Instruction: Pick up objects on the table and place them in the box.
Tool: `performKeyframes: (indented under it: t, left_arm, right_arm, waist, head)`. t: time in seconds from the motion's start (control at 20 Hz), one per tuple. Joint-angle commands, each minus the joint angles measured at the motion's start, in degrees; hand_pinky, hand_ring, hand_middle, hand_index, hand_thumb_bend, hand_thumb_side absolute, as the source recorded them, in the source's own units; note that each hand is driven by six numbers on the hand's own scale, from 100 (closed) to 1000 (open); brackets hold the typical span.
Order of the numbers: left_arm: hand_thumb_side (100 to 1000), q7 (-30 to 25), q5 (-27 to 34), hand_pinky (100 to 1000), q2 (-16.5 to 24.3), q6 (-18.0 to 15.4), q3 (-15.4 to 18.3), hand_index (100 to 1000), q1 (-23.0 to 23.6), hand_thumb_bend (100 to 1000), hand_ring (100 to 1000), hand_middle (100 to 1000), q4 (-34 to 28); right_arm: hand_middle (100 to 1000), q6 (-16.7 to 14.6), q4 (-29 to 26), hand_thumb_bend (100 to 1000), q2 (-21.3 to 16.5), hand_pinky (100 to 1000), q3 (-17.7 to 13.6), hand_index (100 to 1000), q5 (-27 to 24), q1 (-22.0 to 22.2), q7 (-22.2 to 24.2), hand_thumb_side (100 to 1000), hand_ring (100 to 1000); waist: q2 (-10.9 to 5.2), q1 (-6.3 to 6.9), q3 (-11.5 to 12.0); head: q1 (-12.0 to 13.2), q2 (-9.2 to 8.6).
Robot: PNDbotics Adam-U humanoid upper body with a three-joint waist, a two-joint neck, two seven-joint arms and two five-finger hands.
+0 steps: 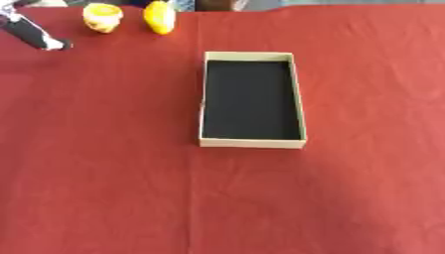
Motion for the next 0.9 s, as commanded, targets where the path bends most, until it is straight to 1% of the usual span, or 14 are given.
performKeyframes:
  t: [0.05, 0.2, 0.35, 0.5, 0.75, 0.9]
  left_arm:
    - [100, 2.59, -2.72, 933, 0.47, 2.41, 1.57, 971, -1.85, 469, 954, 853, 0.34]
    - [100, 5.37, -4.53, 931, 0.29, 4.69, 2.43, 973, -2.37, 474, 953, 853, 0.88]
    - [100, 7.24, -5.92, 926, 0.28, 6.51, 3.24, 966, -2.79, 440, 948, 843, 1.51]
    - [100, 7.96, -6.41, 920, 0.38, 8.42, 4.14, 961, -3.14, 434, 943, 838, 2.42]
    - [100, 8.74, -7.42, 915, 0.54, 10.62, 5.21, 961, -3.8, 441, 938, 837, 3.18]
    - [100, 10.25, -8.26, 907, 0.42, 11.86, 5.85, 950, -4.39, 417, 931, 823, 3.43]
  right_arm:
    - [786, 0.03, -0.77, 100, -0.57, 948, -0.28, 867, -0.62, -1.26, 0.39, 705, 959]
    - [786, 0.1, -0.81, 100, -0.57, 949, -0.35, 866, -0.72, -1.43, 0.5, 706, 960]
    - [787, 0.24, -0.81, 100, -0.54, 950, -0.39, 867, -0.87, -1.55, 0.61, 709, 962]
    - [787, 0.29, -0.85, 100, -0.61, 950, -0.51, 866, -1.05, -1.78, 0.58, 711, 962]
    - [788, 0.31, -0.86, 100, -0.7, 952, -0.59, 866, -1.21, -2.22, 0.62, 716, 965]
    - [789, 0.44, -0.81, 100, -0.64, 953, -0.59, 866, -1.33, -2.38, 0.83, 719, 967]
  waist:
    - [-1.02, 0.19, -0.5]
    - [-0.44, 0.57, -1.5]
    - [0.06, 0.86, -2.23]
    - [0.7, 1.03, -2.91]
    - [1.88, 1.34, -3.87]
    - [2.61, 1.54, -4.53]
  head:
    - [0.54, -1.19]
    - [0.86, -1.74]
    - [1.33, -2.23]
    - [2.01, -2.72]
    - [3.54, -3.59]
    - [4.41, -4.38]
